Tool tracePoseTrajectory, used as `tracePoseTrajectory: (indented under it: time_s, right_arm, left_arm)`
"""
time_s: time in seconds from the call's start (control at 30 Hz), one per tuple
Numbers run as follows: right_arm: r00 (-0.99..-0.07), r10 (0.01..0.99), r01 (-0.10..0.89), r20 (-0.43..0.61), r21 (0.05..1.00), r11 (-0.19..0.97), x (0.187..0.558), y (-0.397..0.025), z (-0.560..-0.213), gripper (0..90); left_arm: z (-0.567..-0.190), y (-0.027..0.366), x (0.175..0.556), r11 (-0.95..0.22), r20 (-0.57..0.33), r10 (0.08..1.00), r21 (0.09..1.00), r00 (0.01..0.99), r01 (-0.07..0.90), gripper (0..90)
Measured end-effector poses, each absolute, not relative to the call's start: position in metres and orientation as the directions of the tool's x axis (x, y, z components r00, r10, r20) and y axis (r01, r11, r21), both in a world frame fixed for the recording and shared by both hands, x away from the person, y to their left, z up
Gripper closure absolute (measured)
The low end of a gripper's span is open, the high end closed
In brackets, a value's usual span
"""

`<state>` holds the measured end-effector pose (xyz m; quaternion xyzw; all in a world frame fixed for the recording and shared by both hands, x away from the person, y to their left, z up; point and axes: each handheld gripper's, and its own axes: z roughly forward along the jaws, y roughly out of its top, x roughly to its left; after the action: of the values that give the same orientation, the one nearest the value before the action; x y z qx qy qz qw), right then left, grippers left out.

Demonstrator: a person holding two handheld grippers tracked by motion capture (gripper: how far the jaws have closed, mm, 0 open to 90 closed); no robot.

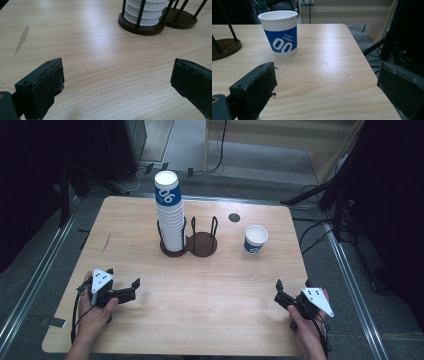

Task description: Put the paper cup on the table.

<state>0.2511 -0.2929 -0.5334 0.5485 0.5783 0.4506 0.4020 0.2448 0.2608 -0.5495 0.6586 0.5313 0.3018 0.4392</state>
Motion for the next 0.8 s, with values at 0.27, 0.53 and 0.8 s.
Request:
tracePoseTrajectory:
  time_s: [0.27, 0.53, 0.8]
  right_arm:
    - [-0.063, 0.998, 0.290, 0.029, 0.957, -0.010, 0.242, -0.302, -0.538, 2.3]
    - [-0.060, 0.998, 0.295, 0.013, 0.956, 0.005, 0.232, -0.308, -0.540, 2.3]
    - [-0.053, 0.999, 0.298, 0.010, 0.955, 0.006, 0.220, -0.315, -0.542, 2.3]
  left_arm:
    - [-0.549, 0.261, 0.245, -0.049, -0.069, 0.965, 0.899, 0.252, 0.436, 0.0]
    - [-0.549, 0.261, 0.245, -0.050, -0.068, 0.966, 0.899, 0.251, 0.436, 0.0]
    - [-0.549, 0.262, 0.245, -0.049, -0.069, 0.966, 0.899, 0.249, 0.436, 0.0]
